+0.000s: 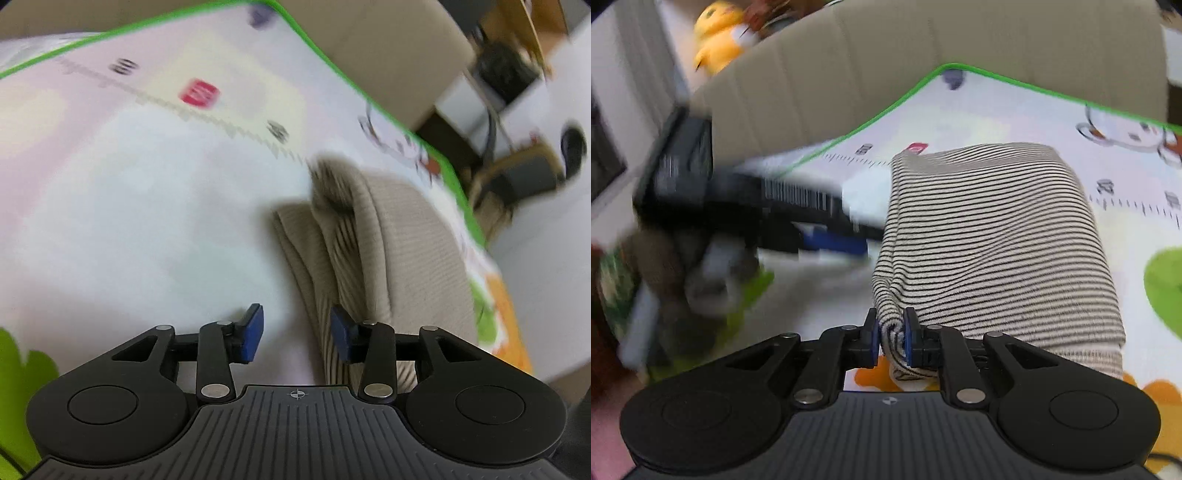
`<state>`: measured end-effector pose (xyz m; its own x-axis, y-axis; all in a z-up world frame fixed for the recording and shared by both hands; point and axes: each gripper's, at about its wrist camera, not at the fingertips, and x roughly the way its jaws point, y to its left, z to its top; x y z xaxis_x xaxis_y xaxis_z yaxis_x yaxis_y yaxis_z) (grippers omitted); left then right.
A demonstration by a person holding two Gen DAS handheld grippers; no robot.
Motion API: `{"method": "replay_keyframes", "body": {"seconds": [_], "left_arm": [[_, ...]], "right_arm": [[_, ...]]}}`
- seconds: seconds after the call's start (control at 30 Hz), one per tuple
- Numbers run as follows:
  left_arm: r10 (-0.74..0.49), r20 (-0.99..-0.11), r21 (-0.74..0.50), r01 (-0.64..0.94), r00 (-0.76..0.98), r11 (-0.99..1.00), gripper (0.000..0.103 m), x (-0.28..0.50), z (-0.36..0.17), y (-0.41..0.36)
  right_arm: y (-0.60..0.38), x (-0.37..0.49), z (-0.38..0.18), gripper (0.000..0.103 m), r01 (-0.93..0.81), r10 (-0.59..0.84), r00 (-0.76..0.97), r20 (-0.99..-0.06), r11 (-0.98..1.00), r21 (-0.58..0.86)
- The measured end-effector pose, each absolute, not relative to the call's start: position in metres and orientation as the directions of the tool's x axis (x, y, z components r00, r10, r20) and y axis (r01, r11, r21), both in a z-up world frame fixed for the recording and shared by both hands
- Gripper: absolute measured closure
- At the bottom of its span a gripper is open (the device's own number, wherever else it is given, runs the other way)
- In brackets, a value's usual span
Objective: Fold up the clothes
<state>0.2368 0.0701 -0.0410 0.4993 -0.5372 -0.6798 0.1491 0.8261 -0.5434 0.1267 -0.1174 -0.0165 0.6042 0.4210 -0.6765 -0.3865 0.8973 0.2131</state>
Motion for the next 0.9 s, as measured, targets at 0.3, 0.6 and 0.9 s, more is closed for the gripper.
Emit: {"method": "replay_keyframes", "body": {"seconds": [0.3, 0.6, 0.9], "left_arm": [[-0.498, -0.686, -0.45, 0.228, 0.531, 0.863, 0.052, 0.235, -0.038, 0.038], [-0.424, -0.732, -0.367, 0.216, 0.533, 0.905, 0.067, 0.239, -0.044, 0.042], [-0.527, -0.564, -0.513, 0.23, 0.635, 0.827, 0.061, 0.232, -0.008, 0.061]], "right_arm": [[-0.086, 0.106, -0.018, 0.076, -0.507, 0.353, 0.638, -0.684, 0.861, -0.029], [-0.139, 0.126, 0.043, 0.053, -0.429, 0.441, 0.722, -0.533, 0.89, 0.156], [-0.083, 0.13, -0.03, 0.048, -0.485, 0.344, 0.698, -0.628, 0.872, -0.062]]}}
